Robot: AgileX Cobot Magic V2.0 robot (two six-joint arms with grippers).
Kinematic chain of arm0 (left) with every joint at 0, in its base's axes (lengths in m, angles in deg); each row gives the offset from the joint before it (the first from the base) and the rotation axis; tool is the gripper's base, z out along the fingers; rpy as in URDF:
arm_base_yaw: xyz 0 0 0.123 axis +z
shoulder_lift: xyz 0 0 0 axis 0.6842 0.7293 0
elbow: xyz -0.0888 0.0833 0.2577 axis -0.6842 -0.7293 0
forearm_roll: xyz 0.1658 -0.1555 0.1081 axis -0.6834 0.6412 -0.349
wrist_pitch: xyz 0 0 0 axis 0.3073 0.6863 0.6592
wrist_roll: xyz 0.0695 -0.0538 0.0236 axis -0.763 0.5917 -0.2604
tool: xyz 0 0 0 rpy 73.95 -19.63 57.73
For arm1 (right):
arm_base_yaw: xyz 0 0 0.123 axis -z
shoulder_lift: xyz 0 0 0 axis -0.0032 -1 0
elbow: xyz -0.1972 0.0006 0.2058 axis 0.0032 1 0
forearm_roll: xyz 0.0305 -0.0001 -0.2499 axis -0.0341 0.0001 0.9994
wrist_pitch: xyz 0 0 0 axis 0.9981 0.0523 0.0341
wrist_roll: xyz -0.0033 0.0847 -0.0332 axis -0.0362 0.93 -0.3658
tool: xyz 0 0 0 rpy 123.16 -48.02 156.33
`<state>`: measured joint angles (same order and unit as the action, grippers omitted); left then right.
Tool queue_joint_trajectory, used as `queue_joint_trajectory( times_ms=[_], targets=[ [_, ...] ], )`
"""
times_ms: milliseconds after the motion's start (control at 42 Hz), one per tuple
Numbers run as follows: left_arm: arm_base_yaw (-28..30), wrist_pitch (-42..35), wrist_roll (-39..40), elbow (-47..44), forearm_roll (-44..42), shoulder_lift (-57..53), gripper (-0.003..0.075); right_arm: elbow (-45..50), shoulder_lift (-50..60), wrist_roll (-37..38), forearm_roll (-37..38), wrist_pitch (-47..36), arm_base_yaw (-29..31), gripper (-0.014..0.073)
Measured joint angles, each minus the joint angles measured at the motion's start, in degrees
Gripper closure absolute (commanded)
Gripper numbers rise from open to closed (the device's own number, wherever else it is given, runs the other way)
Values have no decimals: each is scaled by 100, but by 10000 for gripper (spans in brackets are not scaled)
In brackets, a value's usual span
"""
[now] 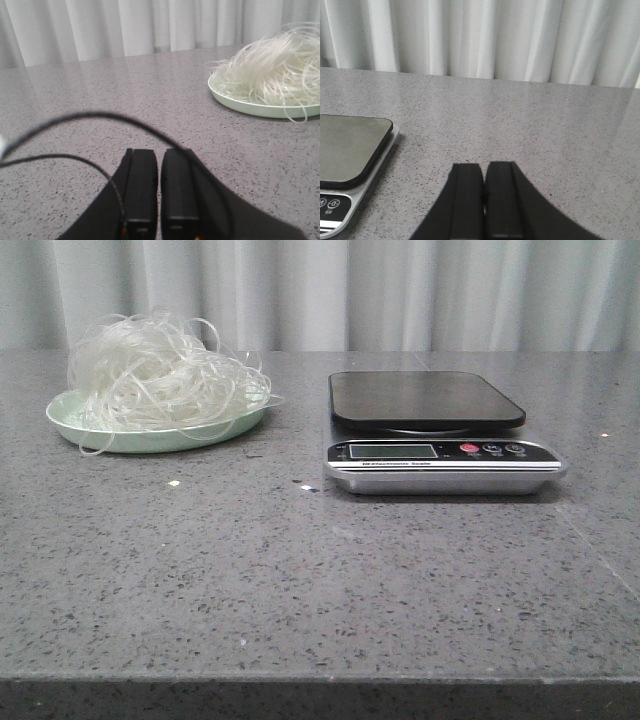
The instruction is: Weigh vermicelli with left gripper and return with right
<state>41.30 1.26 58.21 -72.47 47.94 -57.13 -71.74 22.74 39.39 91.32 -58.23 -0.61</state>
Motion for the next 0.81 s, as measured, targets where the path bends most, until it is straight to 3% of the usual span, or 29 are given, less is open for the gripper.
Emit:
queue_joint_trajectory(
  times_ms=[309, 476, 809],
  targets=[
    [0, 0, 0, 0, 0, 0, 575, 0, 0, 0, -23, 0, 0, 442],
    [0, 0, 0, 0, 0, 0, 575, 100, 0, 0, -501, 0, 0, 442],
    [0, 0, 0, 0, 0, 0, 575, 1367, 1160, 0, -584, 12, 0, 442]
  ],
)
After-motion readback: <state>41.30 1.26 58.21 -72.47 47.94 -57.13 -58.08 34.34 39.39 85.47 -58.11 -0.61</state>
